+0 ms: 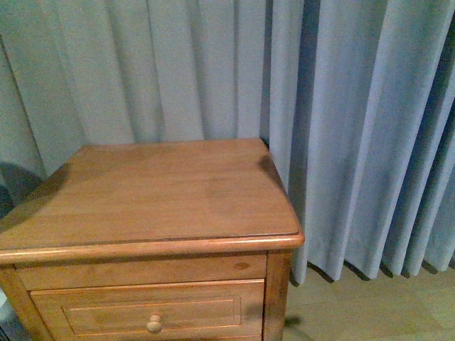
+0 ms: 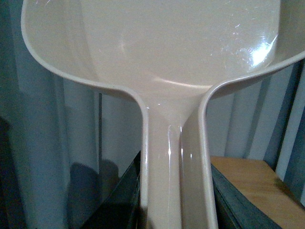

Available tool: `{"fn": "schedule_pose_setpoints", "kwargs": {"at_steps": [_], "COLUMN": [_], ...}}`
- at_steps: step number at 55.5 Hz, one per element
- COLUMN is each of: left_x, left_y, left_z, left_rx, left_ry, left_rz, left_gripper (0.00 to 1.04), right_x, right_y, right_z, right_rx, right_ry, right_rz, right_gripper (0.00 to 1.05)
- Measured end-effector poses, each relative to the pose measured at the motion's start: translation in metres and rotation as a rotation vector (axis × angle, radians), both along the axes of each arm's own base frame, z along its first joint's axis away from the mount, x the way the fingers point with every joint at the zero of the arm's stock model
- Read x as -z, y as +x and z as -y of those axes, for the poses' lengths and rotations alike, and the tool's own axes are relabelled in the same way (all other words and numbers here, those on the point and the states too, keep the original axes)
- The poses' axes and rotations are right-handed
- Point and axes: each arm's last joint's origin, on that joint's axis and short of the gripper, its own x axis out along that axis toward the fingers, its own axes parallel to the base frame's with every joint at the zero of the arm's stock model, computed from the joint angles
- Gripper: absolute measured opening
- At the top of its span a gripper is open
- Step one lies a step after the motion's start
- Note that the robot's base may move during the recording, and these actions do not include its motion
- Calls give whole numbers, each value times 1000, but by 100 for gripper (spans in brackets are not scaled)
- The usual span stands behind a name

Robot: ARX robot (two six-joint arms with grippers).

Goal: Clean up trash

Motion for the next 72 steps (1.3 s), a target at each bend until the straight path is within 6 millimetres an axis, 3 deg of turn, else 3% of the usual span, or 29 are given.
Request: {"fn": "schedule_pose_setpoints", "kwargs": {"at_steps": [8,72], "left_x": [0,0], "left_y": [0,-1], "left_z": [0,0], "left_rx": [3,-1], "left_ry": [1,-4], "left_rz": [0,2], "left_gripper": [27,27], "right_x": [13,13], "right_y": [-3,-3], "right_z": [8,8], "right_rx": [67,59], "right_ry": [-3,-11], "right_rz": [-5,0], "right_gripper": [20,19]}}
